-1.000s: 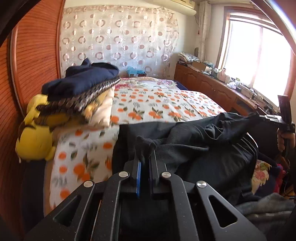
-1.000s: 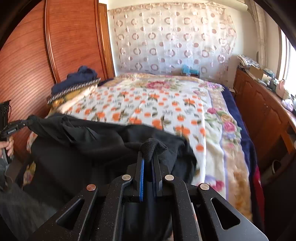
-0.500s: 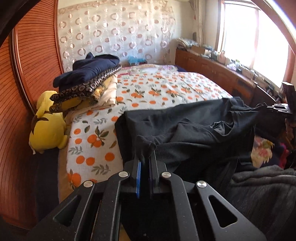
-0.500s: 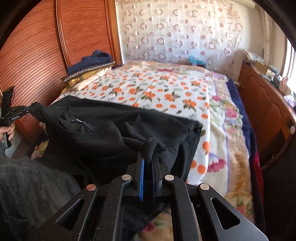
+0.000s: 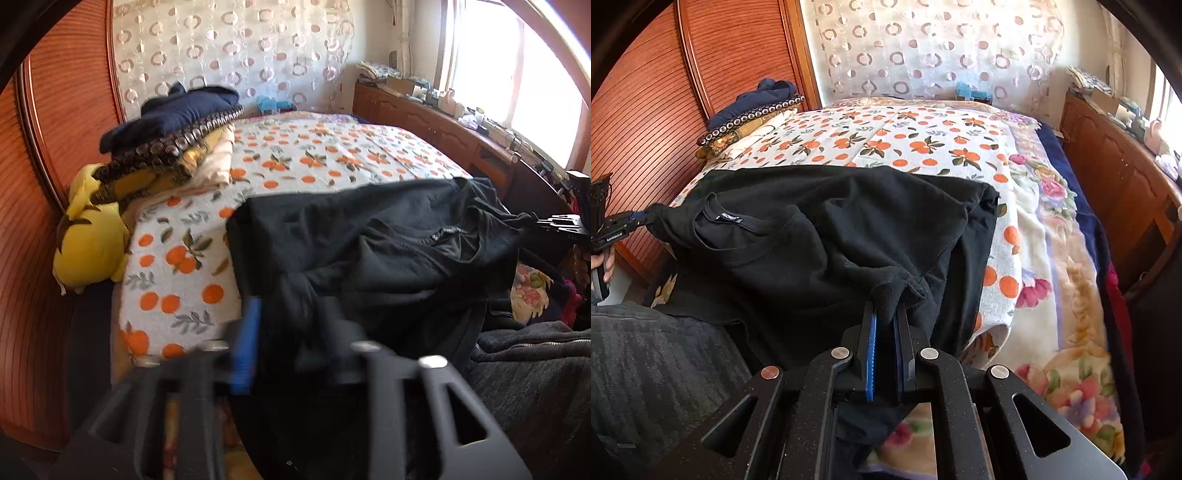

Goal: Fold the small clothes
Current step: 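Lift the hem with the left tool toward the collar while the right tool grips the hem too, then open both tools and release the folded shirt onto the bed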

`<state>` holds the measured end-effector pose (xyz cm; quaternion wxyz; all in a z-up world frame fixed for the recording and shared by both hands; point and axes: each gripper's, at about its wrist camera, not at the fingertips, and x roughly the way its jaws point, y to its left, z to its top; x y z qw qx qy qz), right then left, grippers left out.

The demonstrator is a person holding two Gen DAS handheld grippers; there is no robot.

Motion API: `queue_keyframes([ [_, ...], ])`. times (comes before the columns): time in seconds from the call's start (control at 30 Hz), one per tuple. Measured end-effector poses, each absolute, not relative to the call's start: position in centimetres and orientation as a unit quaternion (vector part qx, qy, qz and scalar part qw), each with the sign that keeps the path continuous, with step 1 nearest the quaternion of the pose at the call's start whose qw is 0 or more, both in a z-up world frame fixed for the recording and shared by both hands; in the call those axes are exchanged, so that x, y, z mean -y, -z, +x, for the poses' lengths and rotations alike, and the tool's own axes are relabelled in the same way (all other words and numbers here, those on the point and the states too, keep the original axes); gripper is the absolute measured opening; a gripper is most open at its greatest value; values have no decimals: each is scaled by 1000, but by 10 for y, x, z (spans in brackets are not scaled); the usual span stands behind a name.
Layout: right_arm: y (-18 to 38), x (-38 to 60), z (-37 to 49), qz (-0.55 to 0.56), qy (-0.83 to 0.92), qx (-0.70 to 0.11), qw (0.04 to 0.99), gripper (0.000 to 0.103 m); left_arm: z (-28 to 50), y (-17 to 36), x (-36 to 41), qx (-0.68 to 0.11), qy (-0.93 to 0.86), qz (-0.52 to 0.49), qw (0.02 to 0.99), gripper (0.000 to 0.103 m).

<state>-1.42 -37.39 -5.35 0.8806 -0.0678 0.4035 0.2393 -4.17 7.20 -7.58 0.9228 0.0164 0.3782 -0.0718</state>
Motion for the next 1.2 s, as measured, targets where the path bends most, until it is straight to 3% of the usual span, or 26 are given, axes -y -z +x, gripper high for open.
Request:
queue_keyframes([
  [0.07, 49, 373, -18, -75, -244, -397, 882, 7, -41, 70, -75, -374, 65, 16, 925, 46],
  [0.13, 43, 373, -21, -81, -248, -391, 882, 10, -41, 67, -78, -369, 55, 15, 928, 70],
  [0.2, 36, 374, -24, -88, -249, -390, 882, 10, -40, 64, -81, -365, 54, 14, 930, 76],
  [0.3, 31, 376, -24, -95, -243, -386, 885, 12, -35, 63, -83, -362, 52, 6, 931, 76],
  [0.4, 23, 377, -23, -95, -239, -375, 891, 21, -26, 64, -82, -357, 49, -2, 933, 76],
  [0.57, 24, 372, -12, -97, -225, -354, 902, 55, 2, 68, -79, -350, 50, -14, 935, 76],
  [1.2, 92, 361, 109, -25, -115, -373, 920, 58, 102, 109, -88, -398, 41, -19, 916, 76],
])
